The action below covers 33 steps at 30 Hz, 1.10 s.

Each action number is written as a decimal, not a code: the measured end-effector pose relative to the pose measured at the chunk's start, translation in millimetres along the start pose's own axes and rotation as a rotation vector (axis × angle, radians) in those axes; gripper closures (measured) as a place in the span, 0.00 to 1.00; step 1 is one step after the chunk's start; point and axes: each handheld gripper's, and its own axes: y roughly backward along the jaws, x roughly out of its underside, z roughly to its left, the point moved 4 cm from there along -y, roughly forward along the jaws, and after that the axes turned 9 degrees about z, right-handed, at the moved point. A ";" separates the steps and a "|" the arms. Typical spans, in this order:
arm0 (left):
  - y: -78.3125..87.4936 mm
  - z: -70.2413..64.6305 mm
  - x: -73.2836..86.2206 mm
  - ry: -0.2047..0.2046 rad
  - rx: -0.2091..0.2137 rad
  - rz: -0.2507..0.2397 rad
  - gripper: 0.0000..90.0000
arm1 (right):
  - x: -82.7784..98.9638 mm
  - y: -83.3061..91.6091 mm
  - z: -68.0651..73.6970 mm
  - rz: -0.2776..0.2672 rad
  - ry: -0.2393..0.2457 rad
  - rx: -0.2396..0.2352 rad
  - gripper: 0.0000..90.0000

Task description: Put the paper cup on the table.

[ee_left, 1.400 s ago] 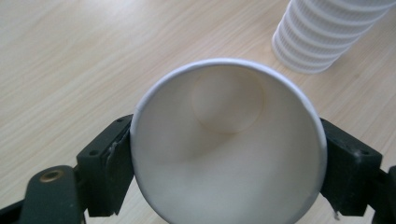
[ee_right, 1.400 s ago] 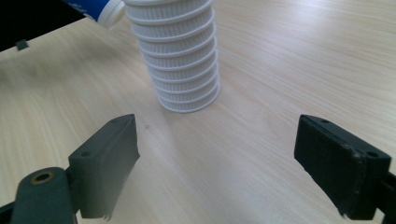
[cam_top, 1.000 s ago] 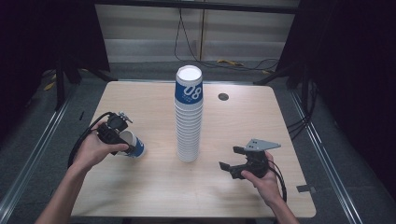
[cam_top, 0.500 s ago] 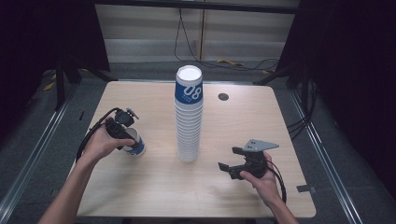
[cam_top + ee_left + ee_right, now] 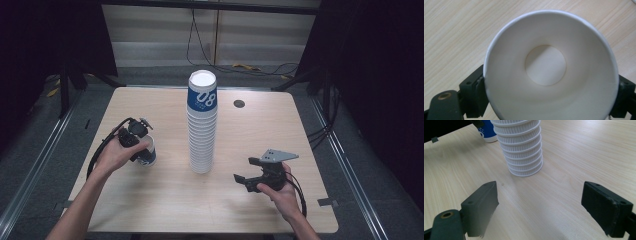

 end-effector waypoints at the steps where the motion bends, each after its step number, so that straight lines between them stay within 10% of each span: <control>1: -0.5 -0.1 0.3 -0.014 0.004 0.004 0.14 | 0.0 0.0 -0.1 0.000 -0.001 0.000 0.16; 33: -13.4 0.1 50.3 0.052 0.010 -0.185 0.18 | 0.2 1.0 -0.3 -0.001 -0.007 -0.010 0.16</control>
